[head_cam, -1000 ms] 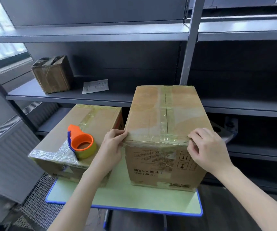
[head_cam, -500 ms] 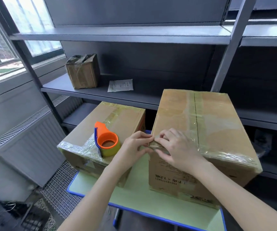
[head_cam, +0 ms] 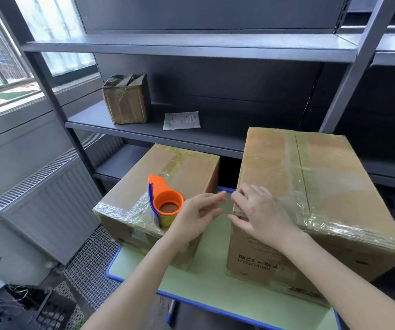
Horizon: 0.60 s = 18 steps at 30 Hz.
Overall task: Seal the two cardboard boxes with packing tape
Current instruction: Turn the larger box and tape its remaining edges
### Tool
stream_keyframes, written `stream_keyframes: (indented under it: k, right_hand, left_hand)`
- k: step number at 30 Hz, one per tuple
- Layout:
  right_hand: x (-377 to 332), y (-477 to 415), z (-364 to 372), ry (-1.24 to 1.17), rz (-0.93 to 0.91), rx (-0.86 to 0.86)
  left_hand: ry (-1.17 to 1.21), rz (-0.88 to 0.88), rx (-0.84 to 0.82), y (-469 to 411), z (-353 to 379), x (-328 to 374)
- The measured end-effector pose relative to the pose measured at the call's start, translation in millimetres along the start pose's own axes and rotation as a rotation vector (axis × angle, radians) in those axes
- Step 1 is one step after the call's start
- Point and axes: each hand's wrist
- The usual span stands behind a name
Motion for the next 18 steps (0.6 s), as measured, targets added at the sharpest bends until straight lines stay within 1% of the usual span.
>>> stream_keyframes:
  k: [2,4,5,6,8,10,12,13,15,17,18]
  right_hand:
    - [-12.1,-4.4,5.3,0.040,-0.038,-0.013]
    - [-26.4,-8.6,11.9,0.088,-0.087,-0.030]
    - [-34.5,-10.7,16.8,0.097,-0.107,-0.036]
    - [-43.0,-13.6,22.6,0.095,-0.125,-0.045]
    - [-60.5,-22.7,36.9,0.072,-0.141,-0.061]
    - [-76.1,-34.3,57.1,-0.009,-0.133,-0.151]
    - [-87.9,-47.1,79.3,-0.072,-0.101,-0.259]
    - [-93.4,-53.6,88.8,-0.092,-0.087,-0.294]
    - [-104.5,-64.8,104.5,-0.125,-0.046,-0.362]
    - [-112.3,-73.3,117.5,-0.154,0.032,-0.427]
    - [-115.3,-76.2,123.0,-0.169,0.071,-0.440]
  left_hand:
    - [-0.117,-0.067,0.171,-0.4,-13.2,-11.7]
    - [-0.281,-0.170,0.369,0.1,-29.2,-26.2]
    - [-0.336,-0.222,0.442,1.5,-37.7,-33.1]
    - [-0.359,-0.258,0.492,3.9,-45.7,-39.3]
    - [-0.360,-0.300,0.542,10.0,-59.5,-47.8]
    - [-0.345,-0.349,0.565,16.2,-69.8,-54.1]
    - [-0.335,-0.441,0.561,21.1,-77.8,-59.9]
    - [-0.319,-0.502,0.529,23.4,-80.9,-62.7]
    - [-0.257,-0.597,0.411,27.7,-84.6,-66.6]
    - [-0.194,-0.624,0.320,31.2,-86.7,-67.3]
    - [-0.175,-0.623,0.306,32.2,-88.1,-67.5]
Point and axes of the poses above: each hand's wrist, its own y-axis away from the middle knuckle, its own z-axis out of the palm, x = y × z, and after that the axes turned 10 degrees about x, right-handed
